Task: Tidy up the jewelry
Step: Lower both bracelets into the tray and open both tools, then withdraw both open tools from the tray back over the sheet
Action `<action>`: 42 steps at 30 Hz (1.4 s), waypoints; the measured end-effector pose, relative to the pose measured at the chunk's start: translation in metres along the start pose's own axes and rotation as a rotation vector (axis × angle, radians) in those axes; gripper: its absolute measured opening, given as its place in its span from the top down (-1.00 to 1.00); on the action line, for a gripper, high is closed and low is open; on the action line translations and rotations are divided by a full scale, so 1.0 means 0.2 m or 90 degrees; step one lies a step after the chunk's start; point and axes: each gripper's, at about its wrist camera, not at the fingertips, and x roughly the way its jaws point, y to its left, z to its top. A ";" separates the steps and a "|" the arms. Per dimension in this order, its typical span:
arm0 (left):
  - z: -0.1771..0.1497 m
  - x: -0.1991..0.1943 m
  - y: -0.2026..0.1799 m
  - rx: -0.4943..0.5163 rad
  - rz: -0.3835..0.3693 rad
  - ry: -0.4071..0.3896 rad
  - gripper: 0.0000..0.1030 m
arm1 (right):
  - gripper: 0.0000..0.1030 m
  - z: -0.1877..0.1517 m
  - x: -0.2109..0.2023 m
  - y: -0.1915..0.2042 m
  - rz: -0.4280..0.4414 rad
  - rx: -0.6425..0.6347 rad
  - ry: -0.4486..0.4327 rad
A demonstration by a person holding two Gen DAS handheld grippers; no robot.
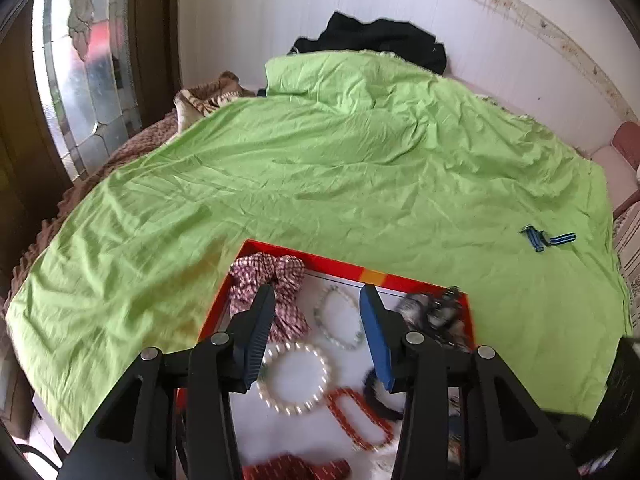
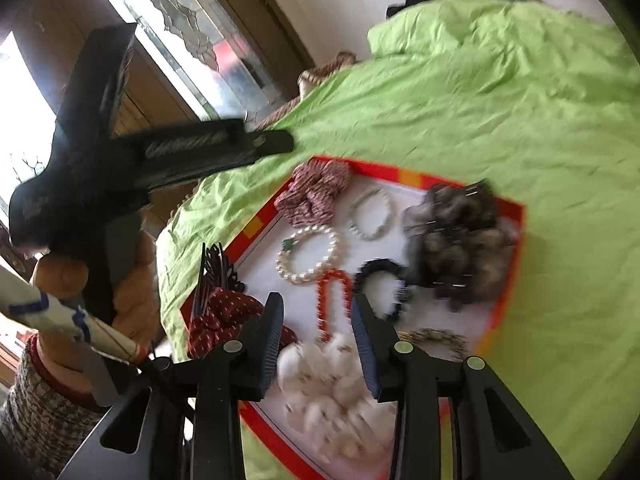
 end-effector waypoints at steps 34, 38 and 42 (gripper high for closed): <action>-0.71 -0.11 -1.34 0.117 -0.018 0.038 -0.17 | -0.09 -0.70 -0.99 -1.01 -0.295 0.156 -0.102; -0.73 -0.04 -1.40 0.112 -0.012 0.050 -0.17 | -0.10 -0.72 -1.00 -1.04 -0.304 0.165 -0.094; -0.75 0.03 -1.44 0.118 -0.011 0.060 -0.16 | -0.11 -0.73 -1.01 -1.07 -0.305 0.179 -0.084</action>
